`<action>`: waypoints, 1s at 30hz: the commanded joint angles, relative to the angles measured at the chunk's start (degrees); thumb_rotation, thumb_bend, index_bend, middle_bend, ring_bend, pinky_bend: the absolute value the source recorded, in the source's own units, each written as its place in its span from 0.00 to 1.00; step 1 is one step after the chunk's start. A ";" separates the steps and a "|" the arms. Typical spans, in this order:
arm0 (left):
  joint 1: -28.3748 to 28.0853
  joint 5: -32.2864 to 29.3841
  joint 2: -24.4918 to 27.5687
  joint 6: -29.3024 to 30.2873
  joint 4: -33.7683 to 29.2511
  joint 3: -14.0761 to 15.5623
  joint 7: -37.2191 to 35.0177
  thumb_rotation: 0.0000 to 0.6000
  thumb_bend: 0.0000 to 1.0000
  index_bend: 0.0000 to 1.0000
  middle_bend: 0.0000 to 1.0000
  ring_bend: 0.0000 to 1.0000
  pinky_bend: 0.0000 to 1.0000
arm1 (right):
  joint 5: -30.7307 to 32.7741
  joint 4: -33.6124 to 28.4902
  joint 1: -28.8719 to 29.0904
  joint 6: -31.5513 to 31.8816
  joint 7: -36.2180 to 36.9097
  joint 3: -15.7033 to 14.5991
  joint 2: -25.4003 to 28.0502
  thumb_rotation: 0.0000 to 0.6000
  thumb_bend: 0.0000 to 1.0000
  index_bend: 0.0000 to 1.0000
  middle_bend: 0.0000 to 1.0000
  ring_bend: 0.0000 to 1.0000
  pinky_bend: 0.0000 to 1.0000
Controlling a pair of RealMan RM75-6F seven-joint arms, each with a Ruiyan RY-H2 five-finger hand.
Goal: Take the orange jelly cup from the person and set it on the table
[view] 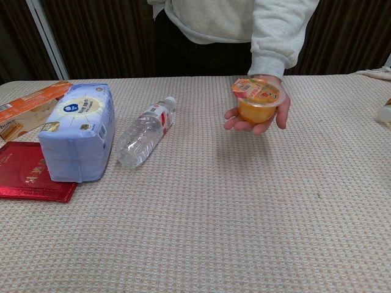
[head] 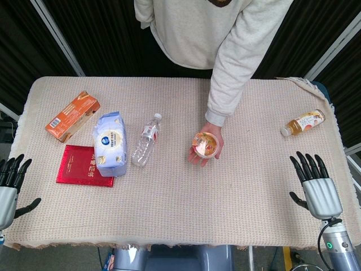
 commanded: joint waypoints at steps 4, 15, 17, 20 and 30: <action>0.06 0.07 0.04 0.12 0.01 -0.03 0.07 1.00 0.08 0.00 0.00 0.00 0.00 | 0.02 -0.20 -0.03 -0.02 0.01 -0.01 0.05 1.00 0.10 0.04 0.00 0.00 0.00; -0.02 -0.20 0.33 -0.26 -0.14 -0.10 -0.45 1.00 0.08 0.00 0.00 0.00 0.00 | -0.35 -1.71 0.60 -0.85 0.05 -0.01 -0.05 1.00 0.10 0.04 0.00 0.00 0.00; -0.04 -0.41 0.39 -0.43 -0.16 -0.13 -0.66 1.00 0.08 0.00 0.00 0.00 0.00 | -0.27 -2.58 1.04 -1.57 -0.25 0.11 0.06 1.00 0.10 0.04 0.00 0.00 0.00; -0.16 -0.77 0.51 -0.87 -0.31 -0.19 -0.88 1.00 0.08 0.00 0.00 0.00 0.00 | 0.39 -5.48 2.50 -3.58 -1.44 1.00 0.71 1.00 0.10 0.04 0.00 0.00 0.00; -0.49 -0.58 0.60 -1.43 -0.73 -0.12 -0.86 1.00 0.08 0.00 0.00 0.00 0.00 | 17.81 -25.29 14.18 -21.16 -13.71 9.79 4.39 1.00 0.13 0.07 0.00 0.00 0.00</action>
